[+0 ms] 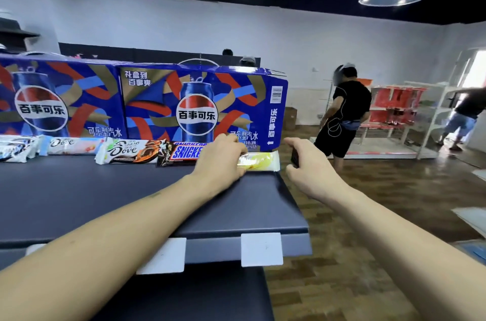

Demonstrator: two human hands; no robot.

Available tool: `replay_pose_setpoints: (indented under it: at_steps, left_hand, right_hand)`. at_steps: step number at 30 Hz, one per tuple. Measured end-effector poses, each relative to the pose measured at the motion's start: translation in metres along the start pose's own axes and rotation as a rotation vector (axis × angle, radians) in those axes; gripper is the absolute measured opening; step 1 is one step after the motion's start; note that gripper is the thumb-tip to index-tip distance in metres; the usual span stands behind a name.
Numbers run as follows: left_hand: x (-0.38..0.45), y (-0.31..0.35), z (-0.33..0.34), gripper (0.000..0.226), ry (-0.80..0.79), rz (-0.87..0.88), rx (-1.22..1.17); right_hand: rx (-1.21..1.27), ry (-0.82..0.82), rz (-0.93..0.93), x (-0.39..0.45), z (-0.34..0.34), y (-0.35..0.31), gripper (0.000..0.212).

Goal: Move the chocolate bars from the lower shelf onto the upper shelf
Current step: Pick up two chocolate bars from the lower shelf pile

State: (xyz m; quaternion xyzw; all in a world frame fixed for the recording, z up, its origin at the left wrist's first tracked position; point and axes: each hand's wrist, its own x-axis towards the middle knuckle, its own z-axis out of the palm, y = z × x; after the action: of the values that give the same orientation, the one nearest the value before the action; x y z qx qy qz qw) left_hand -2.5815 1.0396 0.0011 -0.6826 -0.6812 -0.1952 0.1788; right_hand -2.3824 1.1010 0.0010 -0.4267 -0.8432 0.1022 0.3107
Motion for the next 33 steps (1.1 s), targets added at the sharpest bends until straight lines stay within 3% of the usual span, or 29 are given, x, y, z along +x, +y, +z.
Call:
replay_pose_setpoints:
  at_steps: [11, 22, 33]
  left_hand:
    - [0.054, -0.002, 0.038, 0.033, -0.038, -0.103, 0.032]
    - [0.072, -0.009, 0.047, 0.011, -0.042, -0.025, 0.226]
    - [0.063, -0.01, 0.029, 0.024, -0.006, 0.034, 0.202]
  right_hand:
    - [0.089, 0.048, -0.066, 0.027, 0.011, 0.014, 0.058]
    - [0.115, 0.054, -0.078, 0.05, 0.036, 0.008, 0.052]
    - [0.074, 0.023, -0.017, 0.047, 0.052, -0.005, 0.05]
